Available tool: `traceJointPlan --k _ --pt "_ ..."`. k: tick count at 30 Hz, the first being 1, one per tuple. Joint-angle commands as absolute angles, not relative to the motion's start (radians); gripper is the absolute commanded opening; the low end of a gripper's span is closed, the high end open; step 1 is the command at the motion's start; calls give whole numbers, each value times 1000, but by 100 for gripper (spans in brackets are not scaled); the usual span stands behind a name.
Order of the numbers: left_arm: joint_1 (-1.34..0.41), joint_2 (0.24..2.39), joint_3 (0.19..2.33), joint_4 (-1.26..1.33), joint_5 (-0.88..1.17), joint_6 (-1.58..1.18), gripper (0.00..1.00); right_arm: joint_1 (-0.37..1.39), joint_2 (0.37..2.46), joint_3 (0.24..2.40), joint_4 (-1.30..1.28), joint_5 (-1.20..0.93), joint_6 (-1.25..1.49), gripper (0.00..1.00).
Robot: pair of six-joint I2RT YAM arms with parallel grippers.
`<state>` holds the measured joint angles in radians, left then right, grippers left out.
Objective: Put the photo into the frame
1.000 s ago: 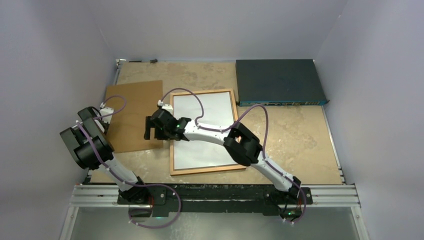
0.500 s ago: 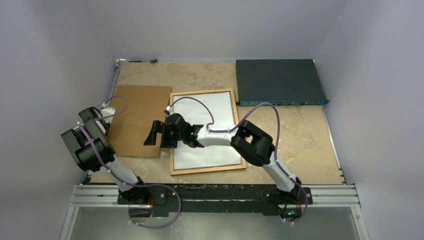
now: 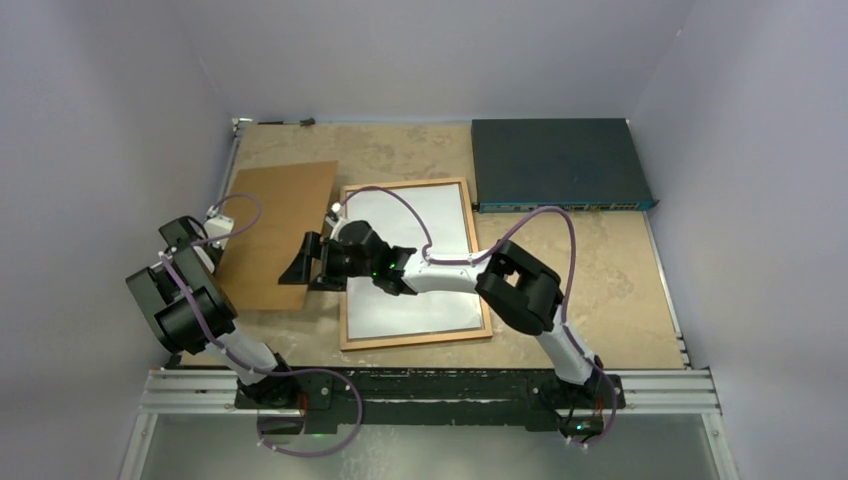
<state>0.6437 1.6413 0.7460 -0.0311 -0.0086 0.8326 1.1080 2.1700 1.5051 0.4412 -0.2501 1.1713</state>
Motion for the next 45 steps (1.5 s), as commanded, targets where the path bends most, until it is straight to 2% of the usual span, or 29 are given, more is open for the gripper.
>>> traceJointPlan --k 1,18,21,25,28,35,45 --pt "598 1644 677 -256 157 811 0 1126 2120 1544 645 -252 1196 99" --pt "441 1604 623 -260 137 752 0 1096 1985 1297 640 -222 1283 99" --pt "442 1596 636 -272 115 757 0 1095 1978 1384 413 -113 1201 99" --pt "459 1522 702 -356 127 765 0 1121 2087 1664 42 76 1007 99" --pt "486 1479 806 -464 181 761 0 1136 2167 1782 -90 152 979 99" --pt "599 1508 1067 -632 259 785 0 1137 2233 1837 -138 212 979 99" --pt "618 1617 976 -269 11 756 0 1137 2302 1885 -146 197 980 99"
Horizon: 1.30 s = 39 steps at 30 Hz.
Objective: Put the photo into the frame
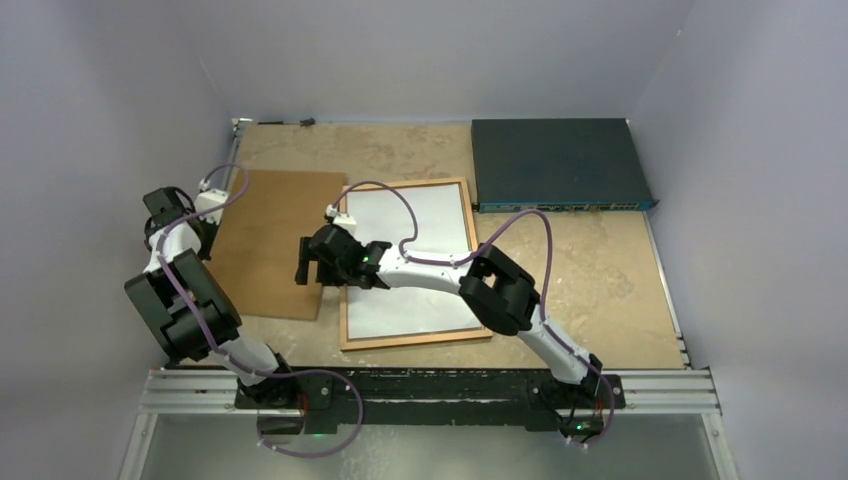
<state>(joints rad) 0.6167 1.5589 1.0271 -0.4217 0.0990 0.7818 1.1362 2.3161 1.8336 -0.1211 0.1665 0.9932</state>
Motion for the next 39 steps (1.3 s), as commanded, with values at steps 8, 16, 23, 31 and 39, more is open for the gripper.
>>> traceJointPlan --k 8,16,23,31,39 --pt "617 1687 895 -44 -102 723 0 1137 2332 1904 -151 188 992 99" --pt "615 1685 852 17 -102 715 0 1137 2379 1945 -172 178 1005 99" --pt "612 1759 855 3 -87 716 0 1137 2398 1957 -172 175 1017 99" --pt "600 1802 850 -123 -5 724 0 1135 2419 1942 -121 61 1061 99" --pt "580 1783 836 -184 69 737 0 1116 2265 1660 288 -78 1158 98"
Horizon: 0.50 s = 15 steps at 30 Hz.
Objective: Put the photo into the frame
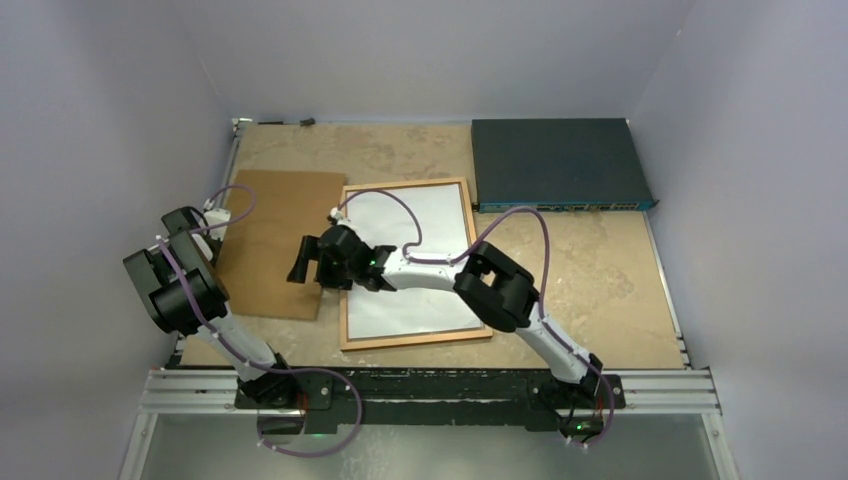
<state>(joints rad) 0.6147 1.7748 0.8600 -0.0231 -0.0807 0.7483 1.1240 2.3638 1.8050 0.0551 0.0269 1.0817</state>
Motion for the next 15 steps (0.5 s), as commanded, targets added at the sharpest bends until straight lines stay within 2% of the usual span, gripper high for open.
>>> traceJointPlan --k 1,6,10,12,15 --pt "575 1778 831 -188 73 738 0 1114 2238 1621 343 -88 1171 99" --pt "545 1750 805 -205 83 739 0 1112 2146 1468 609 -139 1188 99" --pt "532 1737 799 -227 98 738 0 1110 2158 1445 743 -189 1219 98" --pt "532 1736 797 -227 94 740 0 1110 2181 1475 688 -196 1220 98" --pt "533 1736 792 -218 80 755 0 1111 2187 1576 391 -40 1136 99"
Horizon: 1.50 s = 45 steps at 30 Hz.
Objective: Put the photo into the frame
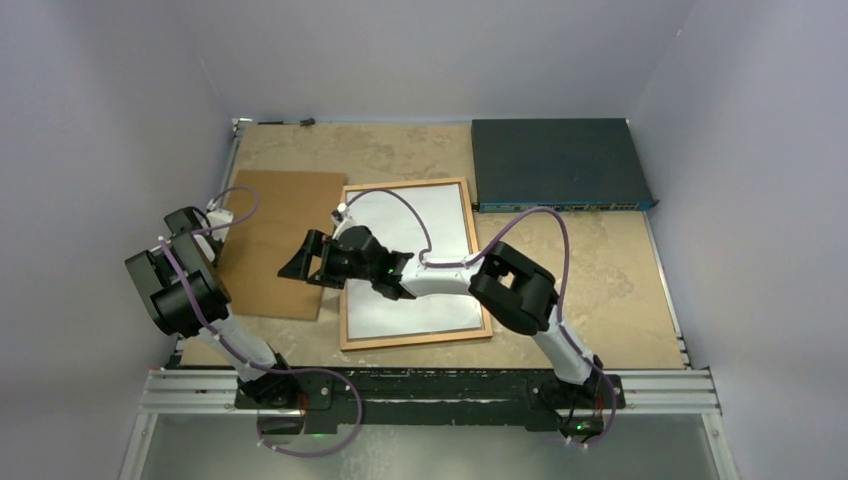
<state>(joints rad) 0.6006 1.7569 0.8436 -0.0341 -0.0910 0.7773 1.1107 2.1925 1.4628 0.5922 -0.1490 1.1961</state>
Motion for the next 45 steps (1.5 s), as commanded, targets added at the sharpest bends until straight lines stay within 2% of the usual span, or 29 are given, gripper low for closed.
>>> traceJointPlan --k 1,4,10,18,26,37,45 --pt "534 1734 790 -214 76 760 0 1115 2194 1625 275 7 1113 99" --pt "537 1729 794 -219 78 763 0 1118 2240 1764 36 130 1063 99" --pt "538 1712 804 -247 98 756 0 1125 2312 1880 -134 205 1051 99" --pt "551 1721 802 -235 86 773 0 1132 2338 1925 -221 249 1041 99" --pt "550 1713 797 -238 93 775 0 1132 2318 1894 -202 247 1048 99" --pt "551 1753 794 -252 119 774 0 1131 2372 1894 -109 70 1095 99" --pt "545 1781 786 -260 122 788 0 1107 2168 1527 422 -39 1187 97"
